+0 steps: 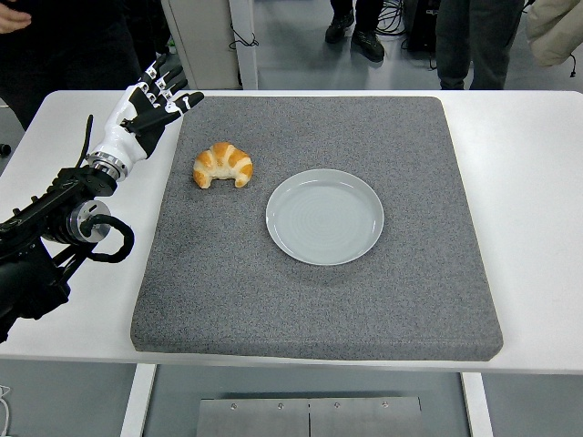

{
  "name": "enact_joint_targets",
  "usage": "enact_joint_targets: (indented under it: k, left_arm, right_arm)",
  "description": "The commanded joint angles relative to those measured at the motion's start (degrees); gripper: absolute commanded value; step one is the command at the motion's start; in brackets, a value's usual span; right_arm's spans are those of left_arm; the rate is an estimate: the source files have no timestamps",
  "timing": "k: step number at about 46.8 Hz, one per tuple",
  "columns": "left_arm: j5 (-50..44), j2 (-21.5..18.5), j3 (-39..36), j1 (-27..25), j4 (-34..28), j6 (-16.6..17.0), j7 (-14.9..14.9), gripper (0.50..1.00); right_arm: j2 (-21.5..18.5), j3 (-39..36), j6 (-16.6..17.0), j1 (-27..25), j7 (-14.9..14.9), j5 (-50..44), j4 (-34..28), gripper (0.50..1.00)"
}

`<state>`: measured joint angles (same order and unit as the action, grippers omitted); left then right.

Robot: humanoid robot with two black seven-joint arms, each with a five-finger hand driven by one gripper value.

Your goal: Place the bread on the plate

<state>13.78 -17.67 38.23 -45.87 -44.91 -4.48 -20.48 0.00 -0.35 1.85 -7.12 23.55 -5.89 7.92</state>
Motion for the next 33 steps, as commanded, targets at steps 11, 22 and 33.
enact_joint_targets:
  k: [11,22,33]
  left_arm:
    - [0.2,0.0,0.0,0.1,0.0,0.0,0.0,0.963]
    - [0.1,0.1,0.0,0.1,0.0,0.0,0.0,0.963]
    - [-0.2,0.2,0.1,0.1,0.0,0.0,0.0,0.965]
  right_arm:
    - [0.0,0.0,0.0,0.0,0.0,0.0,0.0,1.000]
    - [0.0,0.0,0.0,0.0,0.0,0.0,0.0,1.000]
    - [0.0,0.0,0.0,0.0,0.0,0.0,0.0,1.000]
